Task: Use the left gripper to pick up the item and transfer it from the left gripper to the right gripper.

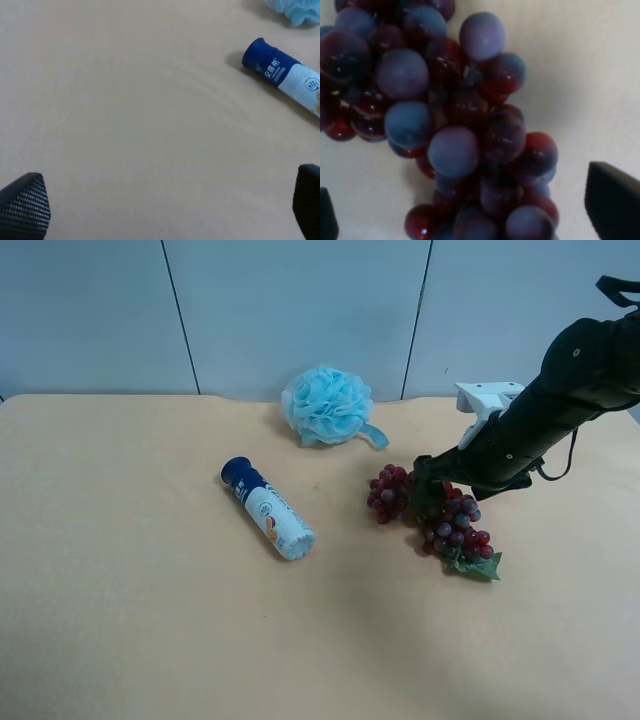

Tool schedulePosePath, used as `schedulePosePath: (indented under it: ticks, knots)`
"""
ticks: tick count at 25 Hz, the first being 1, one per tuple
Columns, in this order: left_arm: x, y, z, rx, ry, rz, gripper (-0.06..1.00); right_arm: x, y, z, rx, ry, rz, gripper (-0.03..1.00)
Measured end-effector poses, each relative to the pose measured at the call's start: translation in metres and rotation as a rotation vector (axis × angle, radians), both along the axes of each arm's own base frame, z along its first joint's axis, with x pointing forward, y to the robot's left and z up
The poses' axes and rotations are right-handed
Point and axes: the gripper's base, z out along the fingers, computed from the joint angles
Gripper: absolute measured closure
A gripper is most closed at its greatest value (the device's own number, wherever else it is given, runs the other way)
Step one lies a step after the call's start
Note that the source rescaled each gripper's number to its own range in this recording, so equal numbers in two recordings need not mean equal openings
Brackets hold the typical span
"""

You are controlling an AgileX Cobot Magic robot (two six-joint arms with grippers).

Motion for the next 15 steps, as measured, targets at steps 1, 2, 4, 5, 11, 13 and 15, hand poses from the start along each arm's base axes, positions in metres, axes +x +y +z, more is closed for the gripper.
schedulePosePath:
  ticks: [1, 2, 4, 5, 11, 13, 15]
  knots:
    - [0.000, 0.000, 0.000, 0.000, 0.000, 0.000, -0.06, -0.001, 0.000, 0.005, 0.004, -0.015, 0.000, -0.03]
    - [0.000, 0.000, 0.000, -0.001, 0.000, -0.001, -0.06, -0.002, 0.000, 0.011, 0.007, -0.032, 0.001, -0.03]
    - [0.000, 0.000, 0.000, -0.001, 0.000, -0.001, -0.06, -0.005, -0.001, 0.027, 0.016, -0.076, 0.005, -0.03]
    - [0.000, 0.000, 0.000, -0.001, 0.000, -0.001, -0.06, -0.008, -0.002, 0.036, 0.020, -0.095, 0.009, -0.03]
    - [0.000, 0.000, 0.000, -0.001, 0.000, -0.001, -0.06, -0.037, -0.007, 0.085, 0.036, -0.144, 0.031, -0.03]
    - [0.000, 0.000, 0.000, -0.001, 0.000, -0.001, -0.06, -0.050, -0.009, 0.101, 0.038, -0.154, 0.042, -0.03]
    - [0.000, 0.000, 0.000, -0.001, 0.000, -0.001, -0.06, -0.063, -0.012, 0.115, 0.038, -0.162, 0.053, -0.03]
